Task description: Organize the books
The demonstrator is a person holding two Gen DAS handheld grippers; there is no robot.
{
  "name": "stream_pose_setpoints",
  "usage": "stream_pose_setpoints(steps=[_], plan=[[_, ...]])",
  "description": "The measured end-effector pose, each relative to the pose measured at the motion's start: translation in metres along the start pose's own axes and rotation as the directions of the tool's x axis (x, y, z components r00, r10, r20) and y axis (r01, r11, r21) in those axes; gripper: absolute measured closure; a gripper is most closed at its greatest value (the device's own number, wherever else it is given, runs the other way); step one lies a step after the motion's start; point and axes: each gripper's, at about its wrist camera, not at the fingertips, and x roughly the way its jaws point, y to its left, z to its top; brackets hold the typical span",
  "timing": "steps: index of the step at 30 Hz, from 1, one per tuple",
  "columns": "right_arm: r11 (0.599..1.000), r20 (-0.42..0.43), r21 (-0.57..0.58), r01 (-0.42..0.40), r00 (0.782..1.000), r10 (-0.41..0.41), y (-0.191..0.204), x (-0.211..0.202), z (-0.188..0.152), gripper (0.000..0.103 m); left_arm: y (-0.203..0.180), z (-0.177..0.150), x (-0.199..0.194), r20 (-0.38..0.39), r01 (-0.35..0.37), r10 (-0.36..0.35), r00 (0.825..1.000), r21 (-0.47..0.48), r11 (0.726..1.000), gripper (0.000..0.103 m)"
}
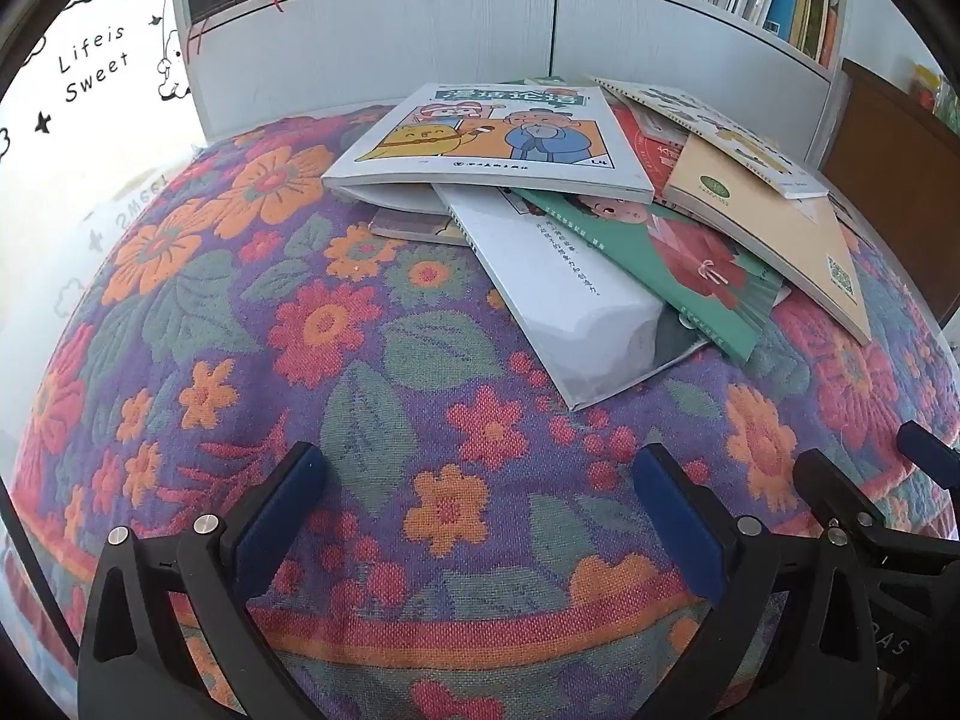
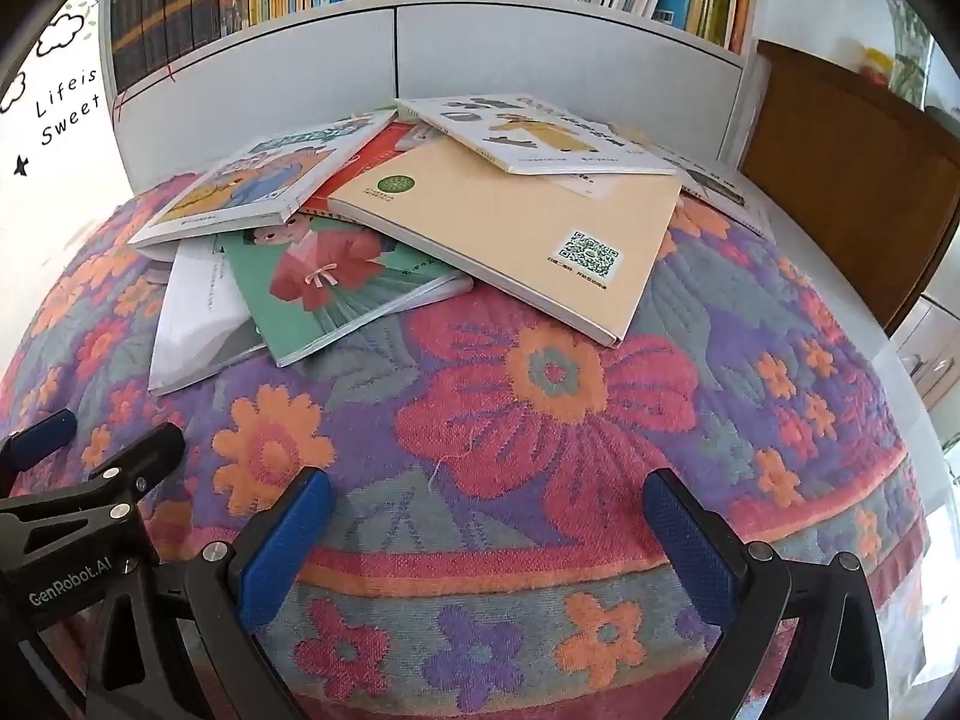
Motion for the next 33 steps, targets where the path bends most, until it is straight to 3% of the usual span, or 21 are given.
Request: stream_pose_setpoints(steps=[33], plan=[[0.999, -0.024, 0.017, -0.037, 0.999, 0.038, -0.0077, 0.0036, -0.0014, 0.0, 0.0, 0.0002, -0.0001, 0.0, 0.0, 0.0, 1.0, 0.0, 1.0, 0.0]])
